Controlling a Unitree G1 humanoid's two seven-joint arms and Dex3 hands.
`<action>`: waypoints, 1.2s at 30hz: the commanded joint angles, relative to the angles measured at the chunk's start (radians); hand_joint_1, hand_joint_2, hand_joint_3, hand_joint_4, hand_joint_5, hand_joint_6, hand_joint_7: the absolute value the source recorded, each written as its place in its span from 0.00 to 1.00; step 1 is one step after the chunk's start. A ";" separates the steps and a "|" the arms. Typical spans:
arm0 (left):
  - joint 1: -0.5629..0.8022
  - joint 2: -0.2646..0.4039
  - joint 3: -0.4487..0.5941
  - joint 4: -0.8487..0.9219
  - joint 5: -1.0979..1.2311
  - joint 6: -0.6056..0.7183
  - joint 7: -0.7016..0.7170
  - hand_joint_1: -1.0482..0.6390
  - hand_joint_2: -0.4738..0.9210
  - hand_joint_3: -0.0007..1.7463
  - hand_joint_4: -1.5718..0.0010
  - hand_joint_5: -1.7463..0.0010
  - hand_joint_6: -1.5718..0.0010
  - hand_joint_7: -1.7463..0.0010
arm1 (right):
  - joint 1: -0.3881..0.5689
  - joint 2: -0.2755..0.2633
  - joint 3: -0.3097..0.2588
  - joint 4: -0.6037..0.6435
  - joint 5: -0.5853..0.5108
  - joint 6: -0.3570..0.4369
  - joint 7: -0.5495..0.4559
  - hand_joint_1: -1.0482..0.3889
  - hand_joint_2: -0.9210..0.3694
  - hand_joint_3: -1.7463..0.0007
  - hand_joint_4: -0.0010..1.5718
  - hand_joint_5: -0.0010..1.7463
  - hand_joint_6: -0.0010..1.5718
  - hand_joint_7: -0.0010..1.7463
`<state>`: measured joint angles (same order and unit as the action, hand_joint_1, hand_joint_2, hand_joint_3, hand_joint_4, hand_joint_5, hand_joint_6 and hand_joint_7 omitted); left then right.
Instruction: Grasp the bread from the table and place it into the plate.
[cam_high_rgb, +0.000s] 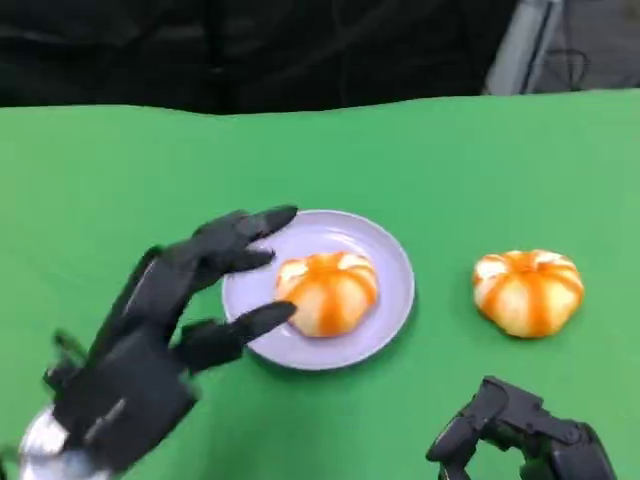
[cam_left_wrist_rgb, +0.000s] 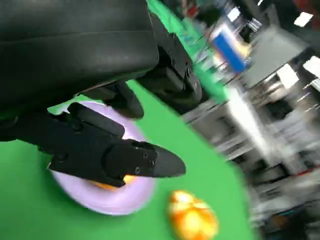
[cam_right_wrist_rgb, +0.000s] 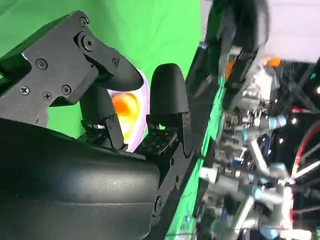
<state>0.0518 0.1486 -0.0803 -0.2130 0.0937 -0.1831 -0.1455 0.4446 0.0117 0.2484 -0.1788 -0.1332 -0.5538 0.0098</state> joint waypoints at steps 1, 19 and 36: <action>0.177 -0.029 0.076 -0.080 -0.145 -0.099 -0.004 0.58 0.87 0.40 0.54 0.26 0.49 0.48 | 0.012 -0.005 -0.007 -0.028 0.000 0.010 -0.006 0.65 0.42 0.28 0.43 0.93 0.48 0.78; 0.373 -0.105 0.097 -0.014 -0.254 -0.257 -0.050 0.65 0.76 0.62 0.52 0.00 0.58 0.07 | 0.006 -0.026 -0.027 -0.031 0.033 0.013 0.012 0.65 0.42 0.28 0.42 0.93 0.47 0.78; 0.327 -0.112 0.115 0.048 -0.261 -0.246 -0.055 0.65 0.76 0.62 0.51 0.00 0.55 0.09 | -0.004 -0.023 -0.037 0.004 0.029 -0.013 0.016 0.67 0.42 0.28 0.43 0.93 0.47 0.78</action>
<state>0.3849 0.0329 0.0249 -0.1729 -0.1674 -0.4240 -0.2065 0.4411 -0.0039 0.2188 -0.1787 -0.1127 -0.5514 0.0270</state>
